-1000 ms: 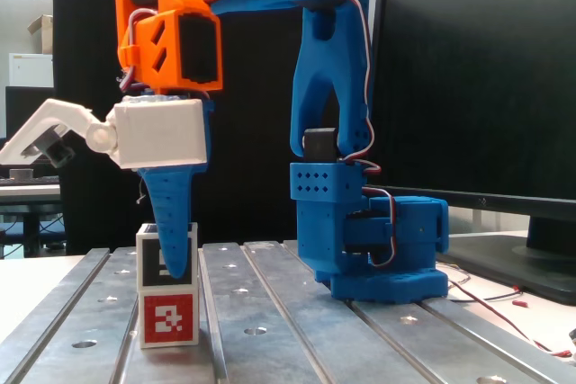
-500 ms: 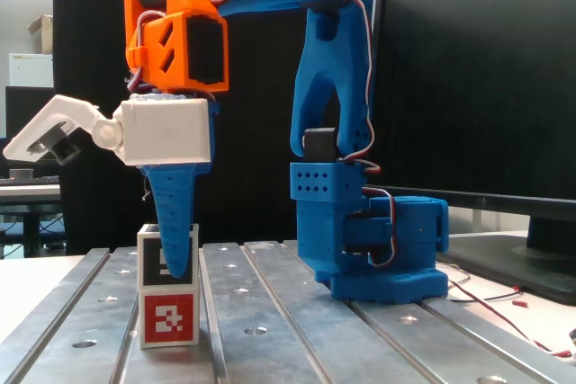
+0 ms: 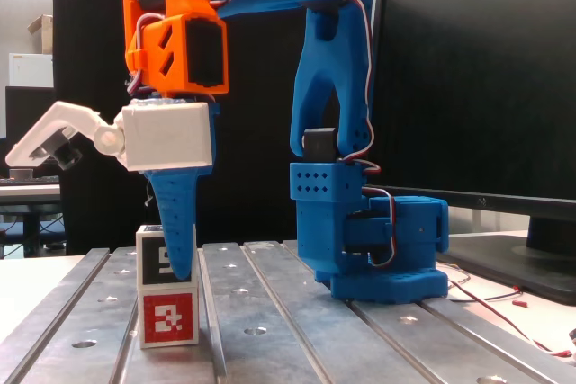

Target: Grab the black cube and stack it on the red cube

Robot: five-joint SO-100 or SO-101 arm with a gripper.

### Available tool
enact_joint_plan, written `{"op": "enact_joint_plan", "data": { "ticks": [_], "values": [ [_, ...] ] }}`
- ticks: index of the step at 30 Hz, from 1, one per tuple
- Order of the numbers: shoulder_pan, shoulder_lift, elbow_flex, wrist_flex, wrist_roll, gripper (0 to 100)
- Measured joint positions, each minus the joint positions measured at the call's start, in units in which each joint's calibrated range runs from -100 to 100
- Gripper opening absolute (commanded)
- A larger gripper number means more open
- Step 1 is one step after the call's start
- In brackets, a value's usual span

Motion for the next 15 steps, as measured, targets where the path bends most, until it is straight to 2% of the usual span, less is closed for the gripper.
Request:
{"op": "enact_joint_plan", "data": {
  "ticks": [7,15],
  "values": [
    [0.00,0.00,-0.18,0.95,0.00,32],
    [0.00,-0.08,-8.33,10.14,0.00,31]
  ]
}}
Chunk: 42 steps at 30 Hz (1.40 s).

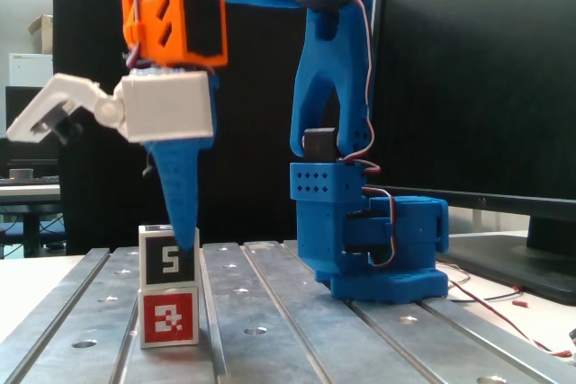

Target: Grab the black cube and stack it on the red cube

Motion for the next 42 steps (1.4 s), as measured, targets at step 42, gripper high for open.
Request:
{"op": "enact_joint_plan", "data": {
  "ticks": [42],
  "values": [
    [24.67,-3.30,-10.60,9.02,30.65,1]
  ]
}}
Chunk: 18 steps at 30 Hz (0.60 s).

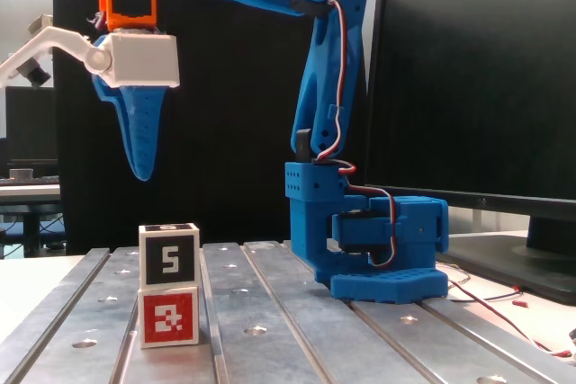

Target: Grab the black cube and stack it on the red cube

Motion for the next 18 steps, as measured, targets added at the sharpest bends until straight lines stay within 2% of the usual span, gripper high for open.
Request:
{"op": "enact_joint_plan", "data": {
  "ticks": [7,18],
  "values": [
    [1.41,0.00,3.26,-6.70,8.34,1],
    [7.78,0.00,4.08,-17.79,26.55,1]
  ]
}}
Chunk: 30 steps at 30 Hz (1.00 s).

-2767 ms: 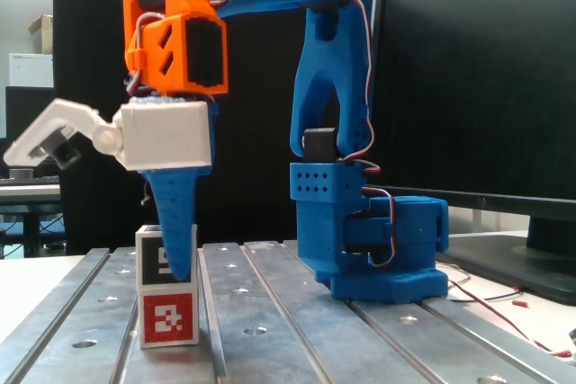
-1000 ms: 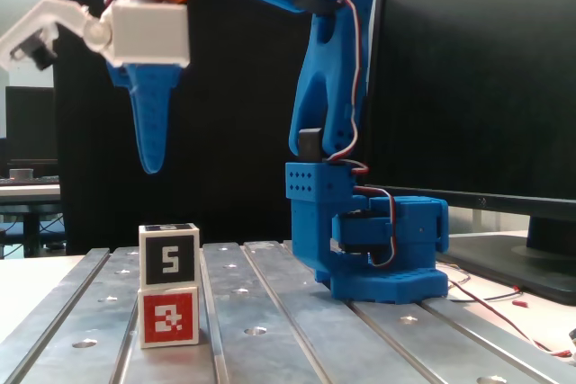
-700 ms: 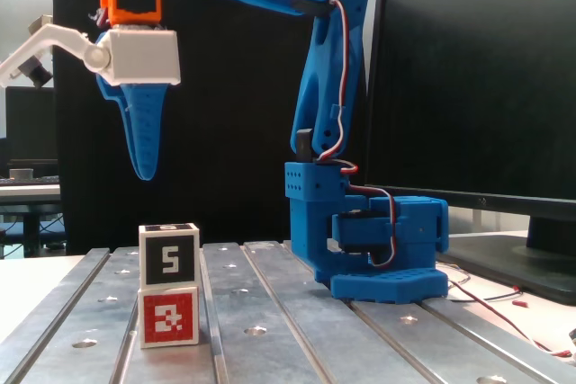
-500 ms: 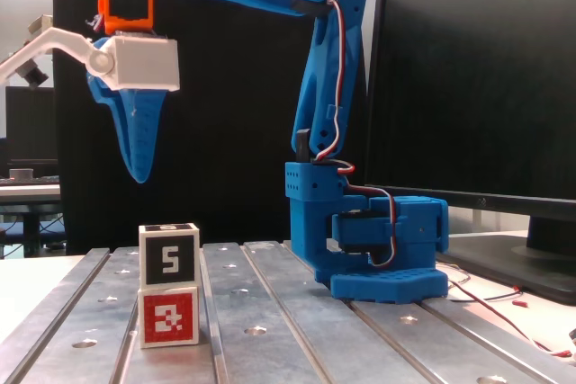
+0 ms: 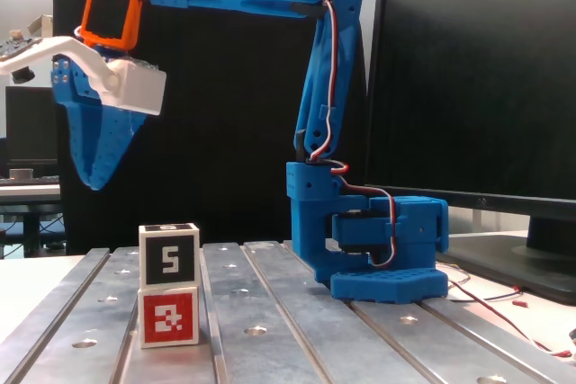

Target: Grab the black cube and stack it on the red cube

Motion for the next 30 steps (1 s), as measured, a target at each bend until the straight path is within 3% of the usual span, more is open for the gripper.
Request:
{"op": "enact_joint_plan", "data": {
  "ticks": [11,19,30],
  "values": [
    [2.96,-16.41,17.93,-15.90,10.50,1],
    [2.52,-33.23,39.04,-27.16,11.28,1],
    [1.70,-53.28,56.52,-33.00,12.65,1]
  ]
}}
